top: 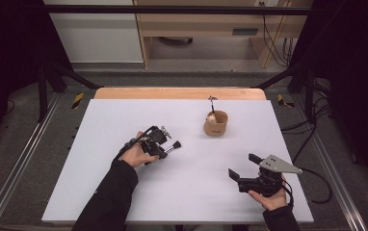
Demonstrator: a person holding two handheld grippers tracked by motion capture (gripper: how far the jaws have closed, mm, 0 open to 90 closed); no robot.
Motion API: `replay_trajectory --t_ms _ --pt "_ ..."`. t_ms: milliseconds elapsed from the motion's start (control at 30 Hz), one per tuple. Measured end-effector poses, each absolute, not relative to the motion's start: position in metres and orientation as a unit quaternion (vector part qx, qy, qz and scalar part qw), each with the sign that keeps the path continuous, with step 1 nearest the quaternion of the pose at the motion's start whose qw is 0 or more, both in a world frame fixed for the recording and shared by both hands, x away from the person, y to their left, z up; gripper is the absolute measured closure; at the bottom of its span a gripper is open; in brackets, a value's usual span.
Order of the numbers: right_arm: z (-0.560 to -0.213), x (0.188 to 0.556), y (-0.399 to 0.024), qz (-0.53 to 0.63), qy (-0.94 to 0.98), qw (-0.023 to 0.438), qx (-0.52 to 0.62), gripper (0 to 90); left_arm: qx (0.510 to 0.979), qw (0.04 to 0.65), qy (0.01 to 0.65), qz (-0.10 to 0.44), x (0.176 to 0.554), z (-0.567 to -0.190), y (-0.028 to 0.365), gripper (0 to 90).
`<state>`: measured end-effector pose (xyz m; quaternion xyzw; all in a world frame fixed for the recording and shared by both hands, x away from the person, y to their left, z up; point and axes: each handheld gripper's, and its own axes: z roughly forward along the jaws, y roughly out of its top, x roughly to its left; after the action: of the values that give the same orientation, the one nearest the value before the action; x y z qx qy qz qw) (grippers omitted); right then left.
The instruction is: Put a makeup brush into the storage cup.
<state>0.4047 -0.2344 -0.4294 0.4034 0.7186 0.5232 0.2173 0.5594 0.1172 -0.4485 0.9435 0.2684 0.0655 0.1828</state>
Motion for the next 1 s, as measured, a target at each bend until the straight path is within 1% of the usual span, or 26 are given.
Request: replay_trajectory --t_ms 133,267,633,900,1000 --pt "-0.4297 0.405 -0.2337 0.522 0.72 0.216 0.403 5.4 0.944 0.178 0.269 0.068 0.5583 -0.4483 0.1154 72.7" --pt "-0.4296 0.4049 -0.2334 0.522 0.72 0.216 0.403 5.4 0.944 0.177 0.27 0.064 0.5566 -0.4484 0.1139 77.2" --pt "-0.4297 0.4051 -0.2335 0.522 0.722 0.214 0.402 5.5 0.944 0.175 0.274 0.061 0.5577 -0.4478 0.1134 77.9" --pt "-0.4295 0.405 -0.2337 0.521 0.721 0.215 0.402 6.0 0.944 0.174 0.272 0.066 0.5561 -0.4472 0.1133 78.1" --pt "-0.4291 0.4048 -0.2336 0.523 0.719 0.214 0.405 6.3 0.944 0.178 0.268 0.075 0.5543 -0.4435 0.1157 78.2"
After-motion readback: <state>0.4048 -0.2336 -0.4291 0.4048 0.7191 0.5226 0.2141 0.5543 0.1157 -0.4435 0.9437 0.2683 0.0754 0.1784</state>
